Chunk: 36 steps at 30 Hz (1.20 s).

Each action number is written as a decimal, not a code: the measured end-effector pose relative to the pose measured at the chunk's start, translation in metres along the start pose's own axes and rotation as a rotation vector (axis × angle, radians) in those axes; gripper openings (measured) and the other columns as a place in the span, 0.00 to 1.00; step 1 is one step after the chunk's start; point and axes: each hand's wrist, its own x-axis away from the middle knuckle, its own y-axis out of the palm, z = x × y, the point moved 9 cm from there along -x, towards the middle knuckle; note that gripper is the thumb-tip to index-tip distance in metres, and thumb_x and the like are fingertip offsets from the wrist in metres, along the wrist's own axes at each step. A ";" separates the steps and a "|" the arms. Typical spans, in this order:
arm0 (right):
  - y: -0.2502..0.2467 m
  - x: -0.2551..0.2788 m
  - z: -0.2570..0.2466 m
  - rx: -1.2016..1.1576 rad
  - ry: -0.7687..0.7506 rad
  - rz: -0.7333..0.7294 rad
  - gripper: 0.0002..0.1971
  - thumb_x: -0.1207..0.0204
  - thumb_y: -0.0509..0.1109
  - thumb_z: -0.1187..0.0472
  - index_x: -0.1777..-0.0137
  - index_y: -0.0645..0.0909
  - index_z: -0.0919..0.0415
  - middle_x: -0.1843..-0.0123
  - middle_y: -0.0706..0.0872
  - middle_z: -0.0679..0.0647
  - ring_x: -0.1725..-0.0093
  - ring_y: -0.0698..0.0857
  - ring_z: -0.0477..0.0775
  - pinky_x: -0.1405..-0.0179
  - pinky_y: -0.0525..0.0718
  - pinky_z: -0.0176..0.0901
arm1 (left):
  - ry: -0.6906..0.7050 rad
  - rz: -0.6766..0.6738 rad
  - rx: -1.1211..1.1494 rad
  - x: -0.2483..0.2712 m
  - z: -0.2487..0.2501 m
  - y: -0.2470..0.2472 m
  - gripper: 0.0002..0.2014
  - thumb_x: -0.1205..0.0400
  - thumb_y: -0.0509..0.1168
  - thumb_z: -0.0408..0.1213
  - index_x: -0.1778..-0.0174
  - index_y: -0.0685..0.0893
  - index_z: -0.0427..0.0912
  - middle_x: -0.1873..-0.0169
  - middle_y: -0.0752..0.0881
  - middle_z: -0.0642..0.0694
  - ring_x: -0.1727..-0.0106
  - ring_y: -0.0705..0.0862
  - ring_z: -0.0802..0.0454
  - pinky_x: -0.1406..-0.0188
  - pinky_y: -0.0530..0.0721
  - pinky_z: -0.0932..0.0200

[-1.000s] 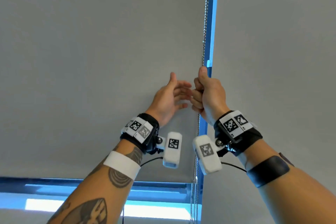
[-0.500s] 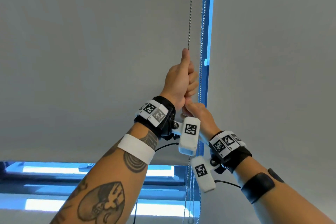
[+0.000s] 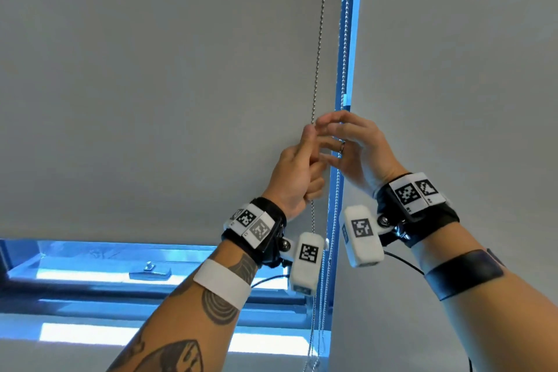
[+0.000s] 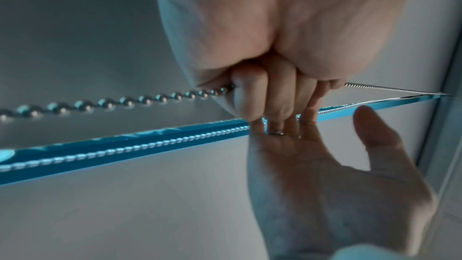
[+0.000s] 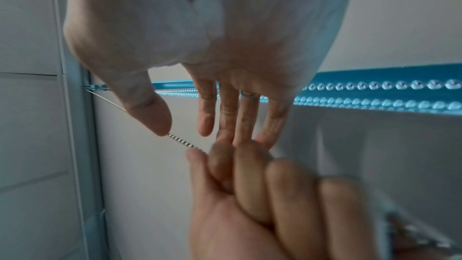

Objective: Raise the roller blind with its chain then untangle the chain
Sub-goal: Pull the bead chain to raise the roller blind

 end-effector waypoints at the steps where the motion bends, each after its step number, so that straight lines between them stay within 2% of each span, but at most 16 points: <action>1: 0.004 0.000 -0.002 -0.006 -0.002 0.003 0.11 0.28 0.71 0.65 0.46 0.84 0.64 0.53 0.91 0.62 0.52 0.89 0.62 0.53 0.86 0.49 | -0.015 0.004 0.003 0.001 -0.006 -0.002 0.27 0.11 0.52 0.63 0.61 0.78 0.44 0.81 0.58 0.53 0.84 0.54 0.58 0.83 0.52 0.63; 4: 0.020 0.000 -0.006 -0.026 0.016 -0.001 0.13 0.26 0.72 0.59 0.44 0.81 0.62 0.51 0.92 0.65 0.49 0.92 0.67 0.49 0.85 0.51 | -0.050 -0.001 0.040 0.008 -0.017 -0.006 0.26 0.11 0.52 0.63 0.71 0.65 0.51 0.81 0.56 0.54 0.84 0.54 0.58 0.84 0.52 0.64; 6: 0.032 0.000 -0.012 -0.037 0.025 -0.007 0.16 0.25 0.72 0.56 0.41 0.79 0.62 0.53 0.93 0.64 0.52 0.94 0.66 0.52 0.85 0.50 | -0.071 -0.003 0.038 0.014 -0.025 -0.007 0.26 0.11 0.52 0.63 0.73 0.64 0.52 0.80 0.56 0.53 0.82 0.52 0.56 0.83 0.50 0.63; 8: 0.044 0.000 -0.018 -0.027 0.027 -0.015 0.16 0.25 0.70 0.53 0.41 0.79 0.61 0.58 0.92 0.63 0.59 0.92 0.64 0.58 0.86 0.47 | -0.085 -0.012 0.030 0.019 -0.033 -0.008 0.28 0.12 0.53 0.62 0.75 0.66 0.52 0.80 0.57 0.53 0.76 0.49 0.50 0.79 0.47 0.55; 10: 0.054 0.002 -0.019 0.021 0.042 -0.024 0.14 0.21 0.68 0.49 0.46 0.80 0.60 0.67 0.85 0.56 0.71 0.83 0.57 0.69 0.79 0.44 | -0.096 -0.031 0.027 0.022 -0.037 -0.008 0.30 0.12 0.53 0.62 0.79 0.68 0.52 0.80 0.58 0.55 0.72 0.48 0.48 0.73 0.47 0.49; 12: 0.057 0.003 -0.017 0.067 0.060 0.024 0.17 0.15 0.65 0.43 0.59 0.77 0.55 0.74 0.70 0.50 0.76 0.65 0.51 0.74 0.64 0.42 | -0.095 -0.051 -0.032 0.021 -0.034 -0.009 0.31 0.12 0.52 0.62 0.81 0.66 0.52 0.81 0.59 0.57 0.75 0.50 0.51 0.71 0.48 0.50; 15: 0.055 0.003 -0.021 0.101 0.039 0.143 0.31 0.10 0.55 0.36 0.74 0.61 0.51 0.77 0.58 0.46 0.76 0.53 0.50 0.78 0.54 0.42 | -0.060 -0.126 -0.109 0.015 -0.030 -0.007 0.27 0.12 0.53 0.61 0.75 0.66 0.51 0.79 0.62 0.54 0.76 0.56 0.54 0.67 0.51 0.46; 17: 0.055 0.002 -0.022 0.125 0.034 0.169 0.33 0.10 0.53 0.35 0.76 0.58 0.50 0.79 0.57 0.45 0.77 0.52 0.50 0.79 0.52 0.42 | -0.069 -0.205 -0.088 0.012 -0.032 -0.007 0.24 0.07 0.53 0.53 0.69 0.71 0.47 0.77 0.65 0.51 0.75 0.59 0.52 0.64 0.51 0.44; 19: 0.055 0.002 -0.022 0.115 0.032 0.175 0.35 0.09 0.53 0.36 0.78 0.58 0.51 0.79 0.56 0.45 0.78 0.52 0.50 0.78 0.51 0.42 | -0.106 -0.274 0.002 0.013 -0.033 -0.009 0.20 0.08 0.53 0.51 0.59 0.77 0.43 0.71 0.75 0.45 0.71 0.70 0.50 0.64 0.57 0.47; 21: 0.054 0.002 -0.021 0.082 0.019 0.162 0.35 0.09 0.53 0.36 0.79 0.59 0.51 0.80 0.56 0.45 0.78 0.51 0.50 0.77 0.49 0.43 | -0.110 -0.275 0.070 0.011 -0.028 -0.015 0.22 0.10 0.51 0.55 0.47 0.81 0.41 0.58 0.83 0.41 0.61 0.83 0.49 0.58 0.72 0.50; 22: 0.053 0.002 -0.019 0.064 0.016 0.147 0.35 0.09 0.53 0.36 0.78 0.58 0.51 0.80 0.55 0.46 0.78 0.50 0.50 0.76 0.47 0.45 | -0.098 -0.254 0.087 0.009 -0.024 -0.019 0.25 0.11 0.50 0.58 0.42 0.81 0.41 0.54 0.85 0.42 0.57 0.86 0.50 0.54 0.75 0.50; 24: 0.050 0.003 -0.014 0.030 0.019 0.112 0.33 0.10 0.54 0.35 0.76 0.57 0.50 0.79 0.54 0.46 0.78 0.49 0.50 0.75 0.45 0.48 | -0.077 -0.205 0.106 0.002 -0.014 -0.028 0.30 0.13 0.49 0.62 0.34 0.79 0.39 0.52 0.85 0.43 0.55 0.86 0.52 0.53 0.77 0.52; 26: 0.043 0.006 -0.002 0.004 0.025 0.088 0.32 0.10 0.55 0.36 0.74 0.56 0.51 0.80 0.54 0.47 0.80 0.50 0.49 0.77 0.45 0.45 | -0.043 -0.181 0.099 -0.005 0.000 -0.031 0.34 0.13 0.48 0.64 0.30 0.79 0.37 0.50 0.85 0.41 0.52 0.84 0.50 0.50 0.78 0.51; 29: 0.032 0.015 0.027 0.027 0.062 0.077 0.32 0.09 0.55 0.36 0.75 0.57 0.50 0.82 0.55 0.45 0.84 0.52 0.46 0.82 0.49 0.36 | 0.013 -0.174 0.093 -0.010 0.024 -0.030 0.34 0.11 0.45 0.63 0.36 0.82 0.37 0.52 0.87 0.41 0.52 0.85 0.47 0.47 0.80 0.50; 33: 0.028 0.029 0.061 0.095 0.103 0.031 0.30 0.09 0.53 0.37 0.71 0.55 0.51 0.79 0.54 0.47 0.80 0.50 0.48 0.78 0.47 0.41 | 0.044 -0.199 0.052 -0.010 0.045 -0.014 0.31 0.09 0.45 0.60 0.42 0.85 0.38 0.54 0.88 0.40 0.50 0.86 0.46 0.47 0.82 0.52; 36: 0.031 0.034 0.074 0.144 0.122 0.001 0.30 0.09 0.54 0.37 0.69 0.53 0.53 0.77 0.54 0.48 0.76 0.49 0.51 0.77 0.48 0.42 | 0.014 -0.177 0.047 -0.013 0.054 -0.001 0.25 0.08 0.51 0.56 0.48 0.84 0.38 0.62 0.85 0.42 0.62 0.83 0.47 0.57 0.79 0.54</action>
